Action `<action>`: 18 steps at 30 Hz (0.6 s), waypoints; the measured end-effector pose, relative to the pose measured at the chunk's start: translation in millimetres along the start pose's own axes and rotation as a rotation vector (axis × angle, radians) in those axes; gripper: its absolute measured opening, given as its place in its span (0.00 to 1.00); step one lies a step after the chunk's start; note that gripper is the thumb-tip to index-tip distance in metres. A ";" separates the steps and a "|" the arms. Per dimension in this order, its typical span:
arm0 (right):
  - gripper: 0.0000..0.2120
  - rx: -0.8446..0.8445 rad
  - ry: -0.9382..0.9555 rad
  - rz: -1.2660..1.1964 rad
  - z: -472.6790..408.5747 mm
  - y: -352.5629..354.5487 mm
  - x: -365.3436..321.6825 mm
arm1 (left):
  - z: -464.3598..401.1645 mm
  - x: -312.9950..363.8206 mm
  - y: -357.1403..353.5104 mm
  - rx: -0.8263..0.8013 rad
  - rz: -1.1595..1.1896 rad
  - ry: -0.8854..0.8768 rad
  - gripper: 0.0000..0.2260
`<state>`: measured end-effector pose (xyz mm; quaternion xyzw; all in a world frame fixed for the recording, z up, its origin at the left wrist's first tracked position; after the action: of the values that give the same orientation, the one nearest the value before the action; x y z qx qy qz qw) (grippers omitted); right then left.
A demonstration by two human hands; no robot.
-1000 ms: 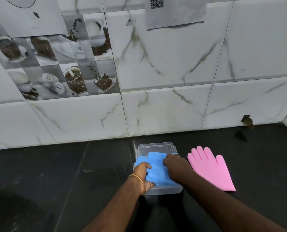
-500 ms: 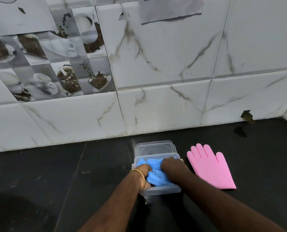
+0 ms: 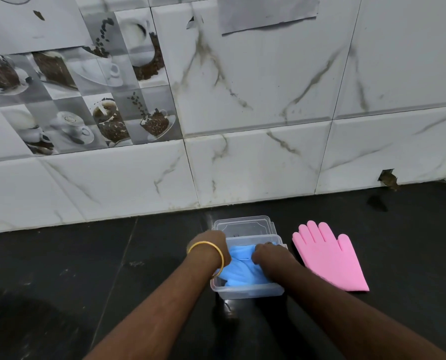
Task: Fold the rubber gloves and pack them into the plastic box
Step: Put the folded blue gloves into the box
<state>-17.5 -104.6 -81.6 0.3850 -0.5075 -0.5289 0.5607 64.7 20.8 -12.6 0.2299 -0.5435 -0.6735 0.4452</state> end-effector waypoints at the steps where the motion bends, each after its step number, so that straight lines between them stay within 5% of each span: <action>1: 0.14 -0.003 -0.003 0.000 -0.2 1.1 0.7 | -0.7 8.7 1.3 0.031 -0.027 -0.092 0.15; 5: 0.14 -0.028 0.016 -0.002 -1.4 6.1 0.0 | -1.2 38.5 -26.8 -0.119 -0.055 -0.341 0.10; 18: 0.21 -0.053 0.073 0.142 2.1 4.2 3.0 | -18.6 32.6 -72.1 -0.293 -0.122 -0.200 0.30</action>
<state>-18.9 -106.8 -76.7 0.3521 -0.4985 -0.4866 0.6250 38.0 -15.8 -80.1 0.1272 -0.4662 -0.7907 0.3760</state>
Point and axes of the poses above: each hand's wrist, its own z-axis away from the middle knuckle, its own y-axis out of the back of the hand, x = y × z, the point moved 5 cm from there along -z, towards the middle knuckle, and after that the axes turned 7 degrees about z, right-handed, at the moved point
